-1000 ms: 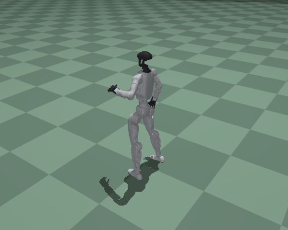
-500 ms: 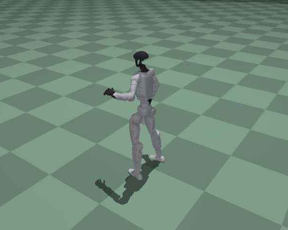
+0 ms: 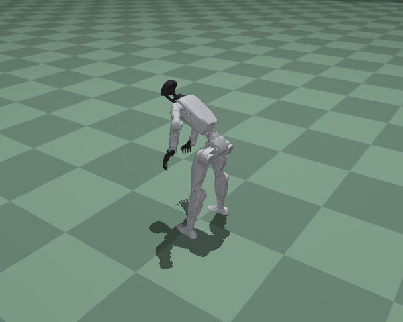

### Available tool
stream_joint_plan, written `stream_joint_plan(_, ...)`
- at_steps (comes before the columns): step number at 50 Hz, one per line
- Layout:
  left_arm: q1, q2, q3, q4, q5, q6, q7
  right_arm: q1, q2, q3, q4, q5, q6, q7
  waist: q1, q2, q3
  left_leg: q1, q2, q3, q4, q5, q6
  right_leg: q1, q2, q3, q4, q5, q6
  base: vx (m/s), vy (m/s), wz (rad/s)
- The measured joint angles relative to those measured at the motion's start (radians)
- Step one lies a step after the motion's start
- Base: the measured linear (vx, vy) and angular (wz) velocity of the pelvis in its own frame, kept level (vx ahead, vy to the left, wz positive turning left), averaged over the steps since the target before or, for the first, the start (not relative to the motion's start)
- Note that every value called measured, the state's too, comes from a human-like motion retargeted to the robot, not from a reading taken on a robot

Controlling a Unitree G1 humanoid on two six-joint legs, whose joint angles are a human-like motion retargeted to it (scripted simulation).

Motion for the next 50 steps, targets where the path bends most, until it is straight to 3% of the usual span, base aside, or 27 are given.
stream_joint_plan(3,0.048,0.004,-0.016,-0.003,-0.113,-0.023,-0.015,-0.177,-0.055,0.103,0.072,0.011,0.012,-0.038,-0.001,0.028,0.000,-0.155,-0.002,-0.022,-0.003,0.044,-0.013,-0.160,0.001,-0.012,0.024,0.030,0.011,-0.19,-0.04,0.43)
stream_joint_plan(5,0.102,-0.010,-0.004,0.004,-0.117,-0.047,-0.072,-0.290,-0.075,0.093,0.130,-0.058,0.009,-0.055,-0.005,0.074,0.000,-0.353,0.002,-0.059,0.210,-0.048,-0.077,-0.289,0.028,-0.084,0.140,-0.009,0.032,-0.11,-0.15,0.58)
stream_joint_plan(11,0.155,-0.067,-0.011,0.069,-0.324,-0.061,-0.085,-0.593,-0.177,0.306,0.186,-0.098,0.032,-0.056,0.017,0.100,0.000,-0.660,-0.008,-0.098,0.211,0.017,-0.077,-0.605,0.029,-0.123,0.192,0.029,0.032,-0.08,-0.05,0.40)
stream_joint_plan(12,0.173,-0.092,0.010,0.071,-0.475,-0.080,-0.122,-0.631,-0.187,0.342,0.187,-0.098,0.034,-0.064,0.019,0.097,0.000,-0.705,-0.010,-0.100,0.217,0.022,-0.077,-0.655,0.029,-0.127,0.209,0.030,0.032,-0.04,-0.04,0.36)
stream_joint_plan(13,0.194,-0.157,0.047,0.067,-0.845,-0.137,-0.216,-0.675,-0.193,0.382,0.195,-0.089,0.035,-0.054,0.019,0.093,0.000,-0.750,-0.014,-0.101,0.217,0.029,-0.077,-0.706,0.026,-0.128,0.223,0.031,0.032,-0.04,-0.03,0.45)
stream_joint_plan(14,0.196,-0.155,0.046,0.082,-0.833,-0.138,-0.206,-0.712,-0.202,0.411,0.200,-0.100,0.037,-0.049,0.020,0.091,0.000,-0.794,-0.016,-0.108,0.221,0.035,-0.077,-0.753,0.024,-0.134,0.239,0.030,0.032,-0.03,-0.04,0.51)
stream_joint_plan(15,0.189,-0.121,0.027,0.107,-0.630,-0.111,-0.145,-0.747,-0.211,0.435,0.202,-0.120,0.038,-0.047,0.021,0.091,0.000,-0.837,-0.018,-0.118,0.227,0.040,-0.077,-0.798,0.023,-0.141,0.255,0.030,0.032,-0.03,-0.04,0.57)
stream_joint_plan(17,0.198,-0.186,0.053,0.104,-1.010,-0.157,-0.234,-0.819,-0.220,0.490,0.222,-0.114,0.037,-0.006,0.026,0.091,0.000,-0.913,-0.023,-0.132,0.231,0.051,-0.077,-0.876,0.016,-0.151,0.274,0.032,0.032,-0.02,-0.01,0.45)
stream_joint_plan(19,0.186,-0.172,0.015,0.131,-0.972,-0.167,-0.219,-0.867,-0.223,0.518,0.253,-0.125,0.031,0.071,0.042,0.117,0.000,-0.953,-0.020,-0.173,0.217,0.071,-0.077,-0.887,0.013,-0.185,0.238,0.053,0.032,0.00,0.00,0.00)
stream_joint_plan(20,0.181,-0.166,-0.004,0.140,-0.960,-0.168,-0.213,-0.883,-0.226,0.530,0.266,-0.126,0.028,0.102,0.051,0.130,0.000,-0.958,-0.019,-0.190,0.198,0.086,-0.077,-0.887,0.010,-0.199,0.225,0.061,0.032,0.00,-0.02,0.20)
stream_joint_plan(22,0.165,-0.081,-0.075,0.165,-0.536,-0.082,-0.102,-0.890,-0.247,0.546,0.276,-0.141,0.027,0.085,0.072,0.159,0.000,-0.959,-0.022,-0.207,0.199,0.091,-0.077,-0.887,0.010,-0.218,0.241,0.057,0.032,0.00,-0.01,0.09)
stream_joint_plan(25,0.151,-0.071,-0.116,0.158,-0.525,-0.077,-0.074,-0.919,-0.267,0.548,0.302,-0.125,0.033,0.118,0.097,0.194,0.000,-0.959,-0.023,-0.232,0.159,0.120,-0.077,-0.887,-0.001,-0.240,0.231,0.062,0.032,0.02,0.01,0.23)
stream_joint_plan(29,0.140,-0.070,-0.127,0.144,-0.517,-0.082,-0.041,-0.929,-0.287,0.538,0.304,-0.086,0.060,0.008,0.122,0.208,0.000,-0.959,-0.018,-0.215,0.149,0.123,-0.077,-0.887,0.007,-0.238,0.208,0.079,0.032,0.01,0.01,-0.06)
stream_joint_plan(34,0.117,-0.107,-0.128,0.163,-0.514,-0.102,-0.003,-0.896,-0.252,0.458,0.300,-0.060,0.082,-0.038,0.103,0.155,0.000,-0.958,-0.008,-0.173,0.149,0.113,-0.077,-0.887,0.019,-0.207,0.167,0.104,0.032,0.00,0.01,-0.24)
stream_joint_plan(37,0.147,-0.208,-0.044,0.160,-0.916,-0.171,-0.112,-0.827,-0.212,0.415,0.263,-0.031,0.092,-0.088,0.067,0.097,0.000,-0.923,-0.004,-0.114,0.162,0.094,-0.077,-0.883,0.030,-0.162,0.186,0.102,0.032,-0.03,0.00,-0.21)
stream_joint_plan(38,0.159,-0.229,-0.010,0.170,-0.982,-0.149,-0.155,-0.788,-0.204,0.398,0.237,-0.027,0.098,-0.137,0.049,0.088,0.000,-0.890,-0.010,-0.090,0.164,0.085,-0.077,-0.870,0.028,-0.148,0.212,0.085,0.032,0.00,0.00,0.00)
stream_joint_plan(41,0.158,-0.205,-0.009,0.236,-0.733,-0.099,-0.132,-0.665,-0.158,0.325,0.187,-0.041,0.099,-0.179,0.015,0.070,0.000,-0.773,-0.004,-0.070,0.155,0.073,-0.077,-0.762,0.035,-0.137,0.205,0.077,0.032,-0.03,0.00,-0.39)
stream_joint_plan(42,0.156,-0.221,0.000,0.249,-0.736,-0.091,-0.136,-0.626,-0.144,0.300,0.175,-0.042,0.099,-0.178,0.007,0.066,0.000,-0.733,-0.002,-0.067,0.152,0.070,-0.077,-0.721,0.036,-0.134,0.198,0.075,0.032,-0.04,0.02,-0.47)
stream_joint_plan(43,0.159,-0.275,0.033,0.253,-0.914,-0.095,-0.177,-0.582,-0.130,0.271,0.162,-0.035,0.102,-0.169,0.001,0.062,0.000,-0.690,0.000,-0.063,0.149,0.066,-0.077,-0.679,0.035,-0.130,0.194,0.071,0.032,-0.04,0.02,-0.39)
stream_joint_plan(44,0.153,-0.284,0.041,0.275,-0.899,-0.085,-0.180,-0.541,-0.113,0.241,0.146,-0.034,0.101,-0.168,-0.008,0.058,0.000,-0.648,0.002,-0.063,0.149,0.061,-0.077,-0.635,0.036,-0.128,0.192,0.066,0.032,-0.04,0.00,-0.34)
stream_joint_plan(47,0.131,-0.238,0.017,0.341,-0.443,-0.015,-0.090,-0.405,-0.074,0.125,0.066,-0.038,0.083,-0.205,-0.030,0.050,0.000,-0.523,0.012,-0.080,0.166,0.038,-0.076,-0.496,0.040,-0.131,0.193,0.043,0.032,-0.02,-0.02,-0.17)
stream_joint_plan(50,0.112,-0.267,0.047,0.365,-0.480,0.018,-0.048,-0.289,-0.034,0.058,-0.040,0.002,0.087,-0.228,-0.051,0.004,0.000,-0.325,0.003,-0.054,0.043,0.092,-0.020,-0.347,0.014,-0.060,0.136,0.054,0.032,0.01,0.09,-0.24)
